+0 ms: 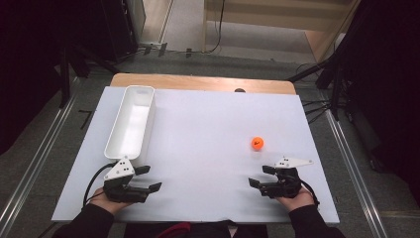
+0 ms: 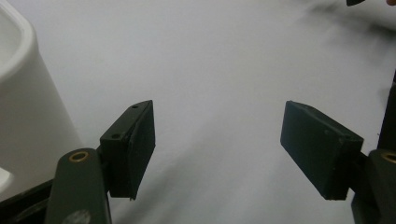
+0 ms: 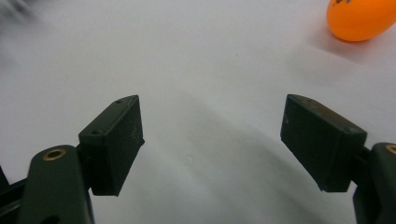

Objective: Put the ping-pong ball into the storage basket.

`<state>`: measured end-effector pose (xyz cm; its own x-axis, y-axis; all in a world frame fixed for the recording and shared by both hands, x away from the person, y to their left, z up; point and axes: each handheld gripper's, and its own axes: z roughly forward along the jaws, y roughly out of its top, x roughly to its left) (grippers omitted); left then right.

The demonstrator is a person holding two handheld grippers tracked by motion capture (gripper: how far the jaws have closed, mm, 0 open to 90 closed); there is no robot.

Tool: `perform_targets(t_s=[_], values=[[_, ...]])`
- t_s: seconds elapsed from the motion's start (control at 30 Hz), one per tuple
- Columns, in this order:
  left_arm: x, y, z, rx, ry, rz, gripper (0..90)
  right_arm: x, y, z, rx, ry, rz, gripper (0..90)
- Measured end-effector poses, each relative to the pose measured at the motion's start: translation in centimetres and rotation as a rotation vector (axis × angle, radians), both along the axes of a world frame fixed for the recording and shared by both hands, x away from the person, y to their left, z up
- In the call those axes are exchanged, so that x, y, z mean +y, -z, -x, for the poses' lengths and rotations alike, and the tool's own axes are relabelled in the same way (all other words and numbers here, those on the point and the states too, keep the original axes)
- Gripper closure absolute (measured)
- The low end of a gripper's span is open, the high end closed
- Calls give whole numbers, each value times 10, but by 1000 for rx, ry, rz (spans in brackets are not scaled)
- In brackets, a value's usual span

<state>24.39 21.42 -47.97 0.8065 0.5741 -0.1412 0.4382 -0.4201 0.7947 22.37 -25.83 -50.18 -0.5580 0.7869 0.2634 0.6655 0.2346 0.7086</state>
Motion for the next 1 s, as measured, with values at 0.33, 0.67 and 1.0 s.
perform_targets(t_s=[0.33,0.67,1.0], values=[[0,1,-1,4,-1,-3,269,1,2,-3,4,-14,-2,199],[0,1,-2,-2,-3,3,269,1,2,-3,10,-12,-4,199],[1,1,-3,2,4,2,268,3,3,-5,11,-19,-6,200]])
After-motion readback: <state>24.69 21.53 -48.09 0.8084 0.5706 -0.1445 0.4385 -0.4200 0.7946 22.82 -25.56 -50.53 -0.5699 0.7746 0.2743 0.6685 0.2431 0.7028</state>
